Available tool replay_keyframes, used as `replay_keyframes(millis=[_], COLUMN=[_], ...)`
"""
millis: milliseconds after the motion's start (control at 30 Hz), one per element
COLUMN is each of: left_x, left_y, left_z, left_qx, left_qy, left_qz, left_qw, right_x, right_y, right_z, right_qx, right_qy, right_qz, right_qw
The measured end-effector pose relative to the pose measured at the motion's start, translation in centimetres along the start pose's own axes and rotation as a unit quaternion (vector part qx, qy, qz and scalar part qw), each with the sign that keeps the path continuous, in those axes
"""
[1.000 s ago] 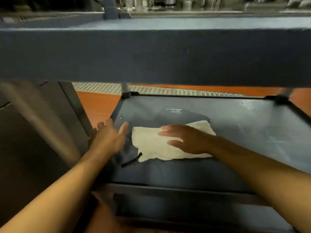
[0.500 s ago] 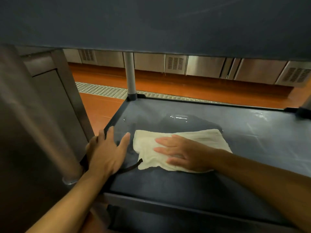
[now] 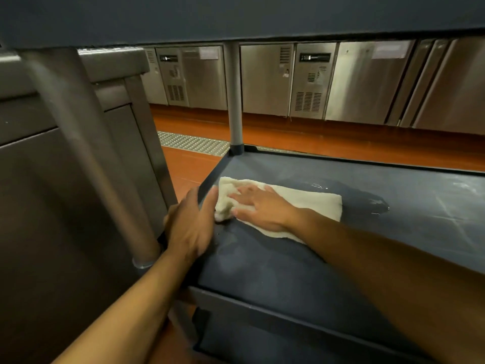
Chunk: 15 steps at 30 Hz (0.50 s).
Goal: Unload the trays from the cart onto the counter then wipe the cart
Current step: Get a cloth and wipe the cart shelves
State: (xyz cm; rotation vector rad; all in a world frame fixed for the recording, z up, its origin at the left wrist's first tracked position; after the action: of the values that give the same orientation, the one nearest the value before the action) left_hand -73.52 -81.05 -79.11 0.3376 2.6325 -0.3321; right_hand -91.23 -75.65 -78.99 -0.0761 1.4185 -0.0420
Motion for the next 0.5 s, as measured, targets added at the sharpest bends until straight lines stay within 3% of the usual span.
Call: replay_keyframes(millis=[100, 233, 500], left_x=[-0.3, -0.5, -0.1], left_y=[-0.5, -0.7, 0.3], left_z=[0.2, -0.1, -0.7], left_qx=[-0.074, -0.093, -0.093], left_qy=[0.073, 0.095, 0.073], left_qz=[-0.005, 0.008, 0.010], left_qw=[0.995, 0.991, 0.993], right_x=[0.6, 1.2, -0.2], right_y=[1.3, 5.8, 16.1], right_z=[2.9, 5.9, 0.2], right_qx=[-0.069, -0.166, -0.107], right_qy=[-0.051, -0.087, -0.097], right_qz=[0.038, 0.070, 0.084], right_qw=[0.996, 0.980, 0.986])
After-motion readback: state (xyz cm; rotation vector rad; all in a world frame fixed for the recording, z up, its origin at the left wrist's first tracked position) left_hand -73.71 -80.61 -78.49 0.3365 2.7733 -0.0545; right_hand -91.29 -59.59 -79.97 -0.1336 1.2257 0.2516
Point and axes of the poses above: each hand's wrist, its own y-axis away from the middle knuckle, its own x-axis out of the palm, z = x × y, the point moved 5 cm from there along -y, towards the middle knuckle, and after that the axes turned 14 degrees about y, right-handed, at the moved point
